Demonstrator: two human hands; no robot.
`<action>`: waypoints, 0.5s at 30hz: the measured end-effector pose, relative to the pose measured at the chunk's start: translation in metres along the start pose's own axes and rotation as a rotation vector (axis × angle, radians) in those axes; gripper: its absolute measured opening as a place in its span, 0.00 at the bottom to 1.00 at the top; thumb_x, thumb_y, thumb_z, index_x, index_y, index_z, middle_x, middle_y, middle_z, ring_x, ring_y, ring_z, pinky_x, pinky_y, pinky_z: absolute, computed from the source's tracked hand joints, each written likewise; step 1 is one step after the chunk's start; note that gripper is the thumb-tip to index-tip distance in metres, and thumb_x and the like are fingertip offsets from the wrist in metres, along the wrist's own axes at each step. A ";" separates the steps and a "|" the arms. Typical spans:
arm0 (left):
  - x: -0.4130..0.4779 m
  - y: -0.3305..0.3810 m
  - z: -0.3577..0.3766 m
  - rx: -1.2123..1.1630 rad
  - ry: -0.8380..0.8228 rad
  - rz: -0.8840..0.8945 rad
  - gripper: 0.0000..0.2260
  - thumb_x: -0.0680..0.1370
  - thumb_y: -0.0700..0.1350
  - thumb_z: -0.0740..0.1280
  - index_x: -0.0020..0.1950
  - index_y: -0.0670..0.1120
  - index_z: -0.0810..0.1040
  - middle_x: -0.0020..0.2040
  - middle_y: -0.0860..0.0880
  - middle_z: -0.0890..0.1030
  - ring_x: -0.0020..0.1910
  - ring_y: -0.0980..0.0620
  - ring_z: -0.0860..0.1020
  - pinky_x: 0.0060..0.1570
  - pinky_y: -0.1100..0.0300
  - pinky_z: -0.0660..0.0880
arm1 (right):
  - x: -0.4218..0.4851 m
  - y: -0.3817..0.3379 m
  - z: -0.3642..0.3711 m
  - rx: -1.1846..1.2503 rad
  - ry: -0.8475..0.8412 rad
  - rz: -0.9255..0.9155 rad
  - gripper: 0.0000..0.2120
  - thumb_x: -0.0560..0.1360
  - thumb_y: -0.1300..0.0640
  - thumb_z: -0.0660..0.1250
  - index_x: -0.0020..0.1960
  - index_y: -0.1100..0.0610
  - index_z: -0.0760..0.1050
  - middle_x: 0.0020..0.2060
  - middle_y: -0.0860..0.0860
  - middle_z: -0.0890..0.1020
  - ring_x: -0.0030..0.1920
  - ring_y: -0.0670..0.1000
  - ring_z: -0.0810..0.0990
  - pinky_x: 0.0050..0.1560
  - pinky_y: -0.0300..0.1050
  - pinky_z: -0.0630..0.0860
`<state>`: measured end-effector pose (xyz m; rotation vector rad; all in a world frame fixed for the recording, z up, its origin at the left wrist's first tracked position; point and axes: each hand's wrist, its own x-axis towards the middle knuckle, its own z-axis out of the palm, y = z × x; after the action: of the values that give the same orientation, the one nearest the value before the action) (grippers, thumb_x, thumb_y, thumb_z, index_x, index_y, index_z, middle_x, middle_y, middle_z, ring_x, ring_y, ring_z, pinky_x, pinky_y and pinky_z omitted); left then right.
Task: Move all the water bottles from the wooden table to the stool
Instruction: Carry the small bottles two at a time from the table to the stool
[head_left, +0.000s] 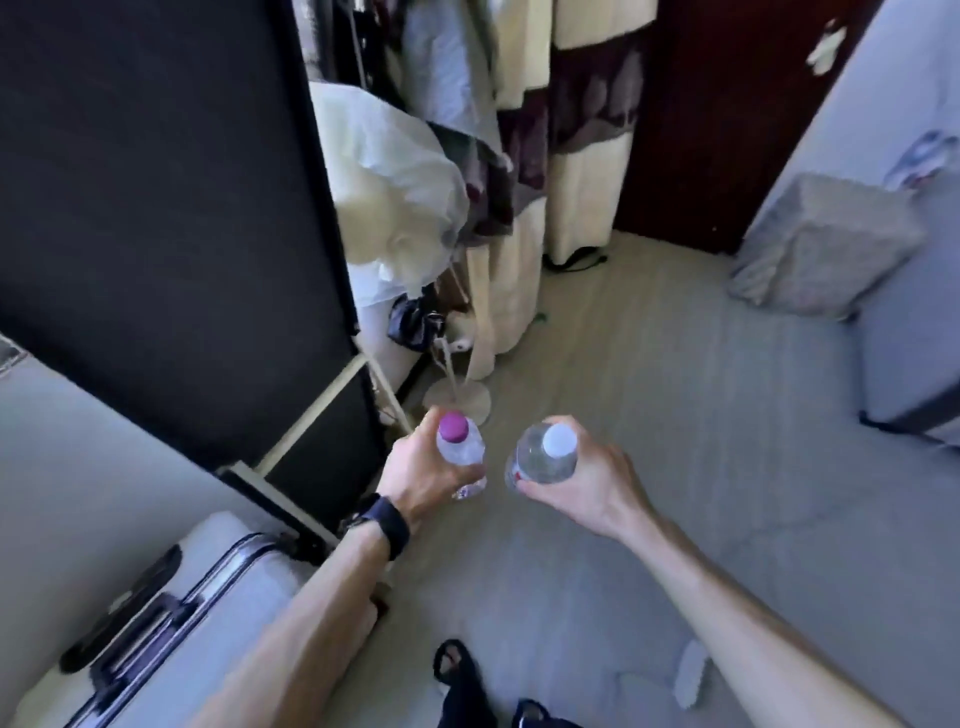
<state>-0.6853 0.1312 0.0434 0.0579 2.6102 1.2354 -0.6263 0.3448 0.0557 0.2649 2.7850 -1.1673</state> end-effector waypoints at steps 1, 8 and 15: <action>0.020 0.015 0.009 0.020 -0.032 0.030 0.20 0.61 0.53 0.76 0.48 0.56 0.72 0.42 0.55 0.83 0.43 0.53 0.81 0.41 0.58 0.79 | 0.009 0.010 -0.012 -0.001 0.039 0.037 0.32 0.62 0.39 0.78 0.62 0.42 0.70 0.46 0.39 0.80 0.50 0.48 0.80 0.47 0.37 0.72; 0.143 0.107 0.069 0.126 -0.268 0.258 0.24 0.65 0.53 0.79 0.55 0.53 0.72 0.48 0.54 0.81 0.48 0.50 0.79 0.47 0.56 0.76 | 0.068 0.064 -0.084 0.033 0.278 0.268 0.31 0.62 0.37 0.78 0.61 0.42 0.70 0.43 0.39 0.81 0.52 0.49 0.82 0.46 0.39 0.72; 0.243 0.189 0.133 0.195 -0.455 0.413 0.24 0.65 0.52 0.79 0.53 0.53 0.70 0.46 0.55 0.81 0.47 0.50 0.79 0.44 0.58 0.75 | 0.111 0.118 -0.150 0.092 0.506 0.443 0.31 0.60 0.38 0.79 0.59 0.45 0.73 0.45 0.42 0.84 0.52 0.50 0.83 0.51 0.45 0.77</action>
<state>-0.9018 0.3867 0.0563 0.8456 2.3594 0.9285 -0.7157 0.5469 0.0595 1.2713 2.8218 -1.2398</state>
